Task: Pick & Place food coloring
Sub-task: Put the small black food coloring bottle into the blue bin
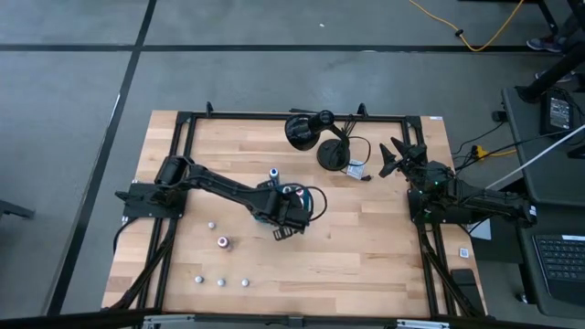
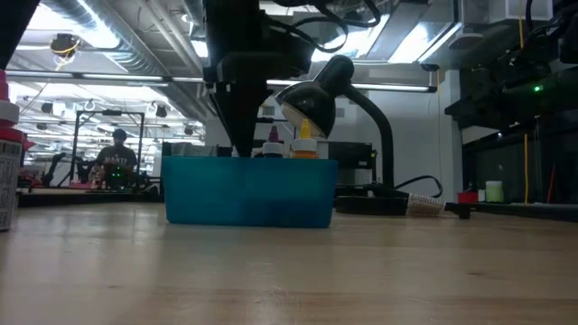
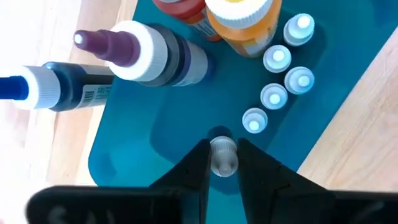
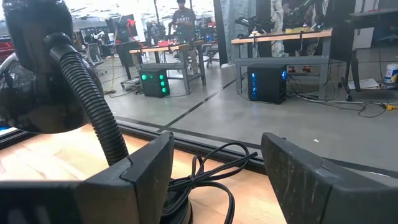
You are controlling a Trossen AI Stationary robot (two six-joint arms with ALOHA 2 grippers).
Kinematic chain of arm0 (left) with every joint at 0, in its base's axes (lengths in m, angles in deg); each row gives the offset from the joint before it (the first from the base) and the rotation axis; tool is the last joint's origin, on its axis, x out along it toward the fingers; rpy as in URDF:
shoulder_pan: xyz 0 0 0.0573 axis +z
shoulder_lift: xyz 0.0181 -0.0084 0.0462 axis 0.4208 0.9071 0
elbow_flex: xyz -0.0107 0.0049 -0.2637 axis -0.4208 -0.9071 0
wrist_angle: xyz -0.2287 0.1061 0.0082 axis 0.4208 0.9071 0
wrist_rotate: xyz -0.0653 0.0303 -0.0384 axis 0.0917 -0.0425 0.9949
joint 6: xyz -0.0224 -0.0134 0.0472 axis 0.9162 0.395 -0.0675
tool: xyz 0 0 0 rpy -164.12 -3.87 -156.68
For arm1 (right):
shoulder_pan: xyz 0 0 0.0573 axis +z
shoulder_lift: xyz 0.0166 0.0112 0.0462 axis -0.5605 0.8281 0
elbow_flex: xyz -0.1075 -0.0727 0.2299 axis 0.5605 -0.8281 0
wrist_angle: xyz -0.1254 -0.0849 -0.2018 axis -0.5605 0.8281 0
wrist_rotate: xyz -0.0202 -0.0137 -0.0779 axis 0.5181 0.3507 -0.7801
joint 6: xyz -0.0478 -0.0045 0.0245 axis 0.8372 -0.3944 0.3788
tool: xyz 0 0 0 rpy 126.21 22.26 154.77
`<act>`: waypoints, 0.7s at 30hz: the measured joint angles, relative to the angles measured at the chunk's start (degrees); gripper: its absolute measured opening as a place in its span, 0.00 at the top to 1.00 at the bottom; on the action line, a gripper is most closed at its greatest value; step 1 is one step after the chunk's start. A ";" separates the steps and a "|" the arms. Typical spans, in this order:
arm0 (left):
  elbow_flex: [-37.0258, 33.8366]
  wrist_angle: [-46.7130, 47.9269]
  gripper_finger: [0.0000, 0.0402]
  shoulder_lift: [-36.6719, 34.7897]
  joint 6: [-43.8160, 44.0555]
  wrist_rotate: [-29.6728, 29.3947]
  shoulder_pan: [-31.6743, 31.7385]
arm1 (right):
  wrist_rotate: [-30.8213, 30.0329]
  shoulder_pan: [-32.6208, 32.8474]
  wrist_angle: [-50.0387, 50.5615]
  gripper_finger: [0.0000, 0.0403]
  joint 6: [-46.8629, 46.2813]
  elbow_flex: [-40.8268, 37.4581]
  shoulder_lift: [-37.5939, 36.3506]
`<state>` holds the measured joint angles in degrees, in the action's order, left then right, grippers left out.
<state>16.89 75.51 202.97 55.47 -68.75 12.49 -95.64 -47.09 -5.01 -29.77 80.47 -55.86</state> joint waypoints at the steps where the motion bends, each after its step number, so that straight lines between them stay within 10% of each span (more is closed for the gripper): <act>1: 0.04 -0.04 0.85 0.37 0.00 -0.08 0.00 | 0.00 0.00 0.00 0.39 0.00 0.00 0.02; 21: 0.04 -1.49 0.85 3.91 -0.02 3.81 0.50 | 0.00 0.00 0.00 0.39 0.00 -0.01 0.04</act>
<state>16.94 74.03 206.88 55.44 -64.93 12.99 -95.64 -47.09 -5.01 -29.77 80.47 -55.82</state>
